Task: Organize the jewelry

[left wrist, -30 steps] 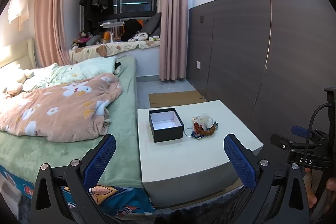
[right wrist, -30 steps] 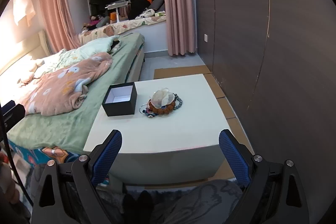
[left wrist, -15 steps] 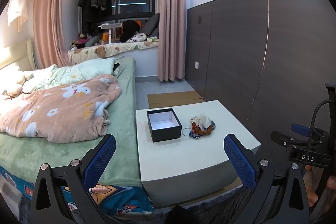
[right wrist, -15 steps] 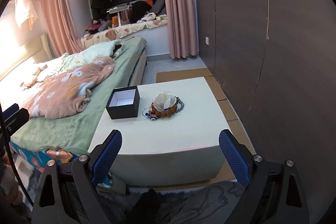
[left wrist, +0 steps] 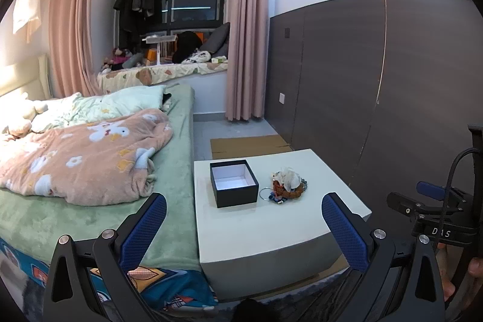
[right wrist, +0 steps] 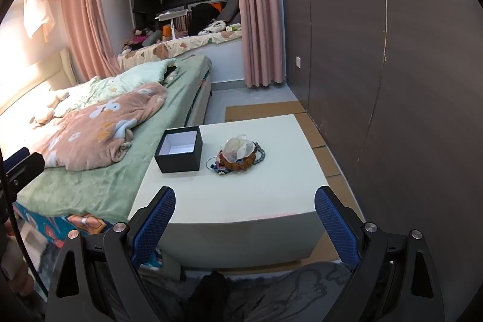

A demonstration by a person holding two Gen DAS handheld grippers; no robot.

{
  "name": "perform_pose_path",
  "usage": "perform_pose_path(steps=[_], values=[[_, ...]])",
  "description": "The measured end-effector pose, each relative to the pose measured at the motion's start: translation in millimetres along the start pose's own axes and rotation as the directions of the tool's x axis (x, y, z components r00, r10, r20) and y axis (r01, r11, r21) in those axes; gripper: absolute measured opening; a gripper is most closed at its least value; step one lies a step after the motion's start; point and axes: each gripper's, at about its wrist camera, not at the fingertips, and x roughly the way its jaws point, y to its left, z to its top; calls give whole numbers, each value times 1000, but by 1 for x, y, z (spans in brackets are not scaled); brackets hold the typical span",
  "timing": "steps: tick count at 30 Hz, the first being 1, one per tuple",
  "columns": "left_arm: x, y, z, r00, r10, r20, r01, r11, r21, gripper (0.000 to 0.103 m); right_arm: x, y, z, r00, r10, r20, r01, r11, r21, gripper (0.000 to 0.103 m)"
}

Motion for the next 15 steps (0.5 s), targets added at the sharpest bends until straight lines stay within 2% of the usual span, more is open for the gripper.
perform_pose_path(steps=[15], values=[[-3, 6, 1, 1000, -11, -4, 11, 1000, -20, 103, -4, 2, -2, 1000, -5, 5, 5, 1000, 1, 93]])
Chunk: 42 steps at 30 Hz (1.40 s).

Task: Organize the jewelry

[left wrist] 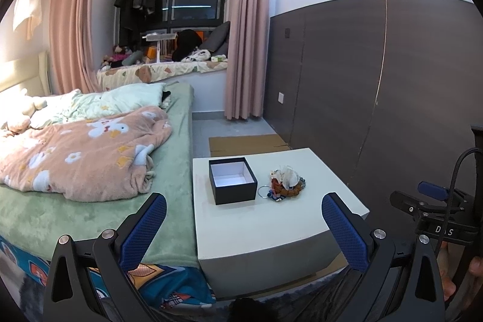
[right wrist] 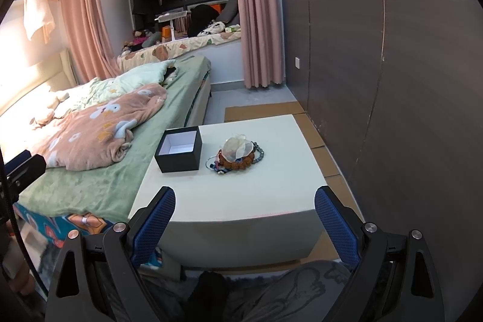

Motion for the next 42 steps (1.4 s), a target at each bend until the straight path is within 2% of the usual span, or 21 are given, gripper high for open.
perform_pose_path(steps=[15, 21, 29, 39, 42], values=[[-1, -2, -4, 1000, 0, -4, 0, 1000, 4, 103, -5, -8, -7, 1000, -1, 7, 1, 1000, 22, 93], [11, -9, -6, 1000, -7, -21, 8, 1000, 21, 103, 3, -19, -11, 1000, 3, -2, -3, 999, 49, 93], [52, -22, -2, 998, -29, -61, 32, 999, 44, 103, 25, -42, -12, 1000, 11, -17, -10, 995, 96, 93], [128, -37, 4, 986, -50, -157, 62, 995, 75, 103, 86, -74, -3, 997, 63, -55, -53, 986, 160, 93], [151, -38, 3, 982, -59, -177, 72, 995, 72, 102, 108, -81, -3, 994, 85, -72, -71, 982, 174, 90]])
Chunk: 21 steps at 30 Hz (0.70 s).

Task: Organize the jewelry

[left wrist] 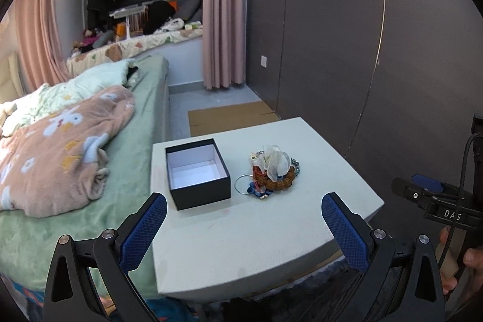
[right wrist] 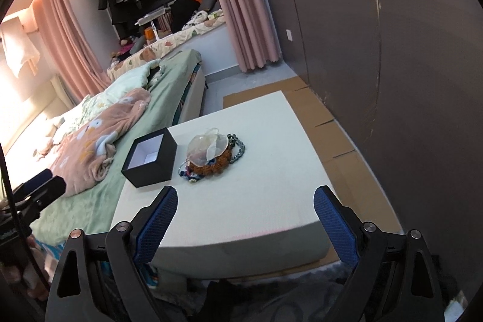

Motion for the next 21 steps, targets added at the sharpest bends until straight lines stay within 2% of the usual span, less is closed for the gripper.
perform_pose_path(steps=[4, 8, 14, 21], values=[[31, 3, 5, 998, -31, -49, 30, 999, -17, 94, 27, -11, 4, 999, 17, -46, -16, 1000, 24, 77], [63, 4, 12, 993, -65, -99, 62, 997, -35, 81, 48, -22, 7, 997, 40, -68, -36, 998, 61, 76], [105, 1, 20, 983, -113, -148, 108, 993, -45, 71, 81, -37, 4, 990, 84, -111, -71, 991, 114, 67], [150, -14, 31, 967, -162, -199, 162, 987, -18, 65, 107, -47, 6, 983, 118, -140, -97, 984, 152, 61]])
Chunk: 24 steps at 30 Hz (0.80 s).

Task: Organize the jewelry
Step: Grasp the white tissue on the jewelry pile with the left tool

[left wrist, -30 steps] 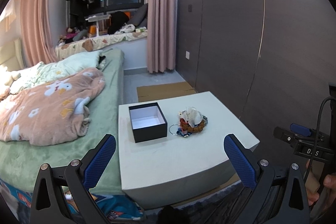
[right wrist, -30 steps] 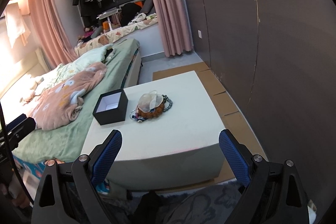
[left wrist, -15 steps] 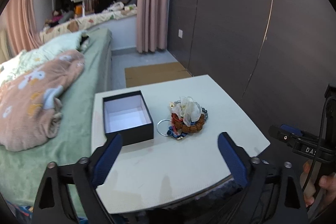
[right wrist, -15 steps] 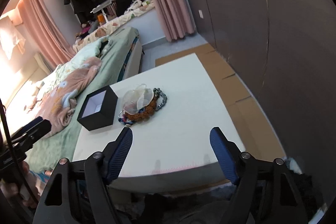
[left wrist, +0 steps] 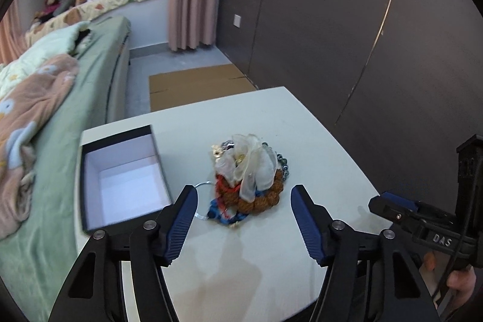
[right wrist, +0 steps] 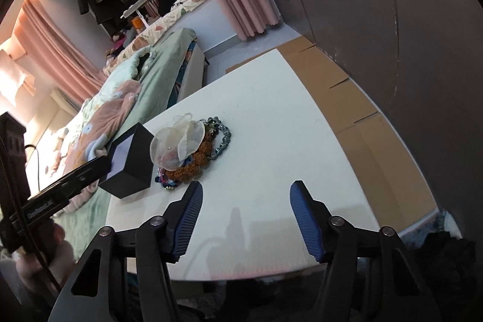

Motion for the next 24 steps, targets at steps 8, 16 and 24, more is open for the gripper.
perform_pose_path(steps=[8, 16, 24], values=[[47, -2, 12, 998, -17, -66, 18, 1000, 14, 44, 14, -3, 7, 1000, 13, -22, -13, 1000, 13, 60], [57, 9, 17, 992, -52, -114, 52, 999, -7, 1, 27, 4, 15, 997, 18, -70, -16, 1000, 24, 56], [-2, 37, 41, 997, -75, -8, 74, 996, -54, 0, 41, 24, 31, 991, 86, -106, -81, 996, 44, 47]])
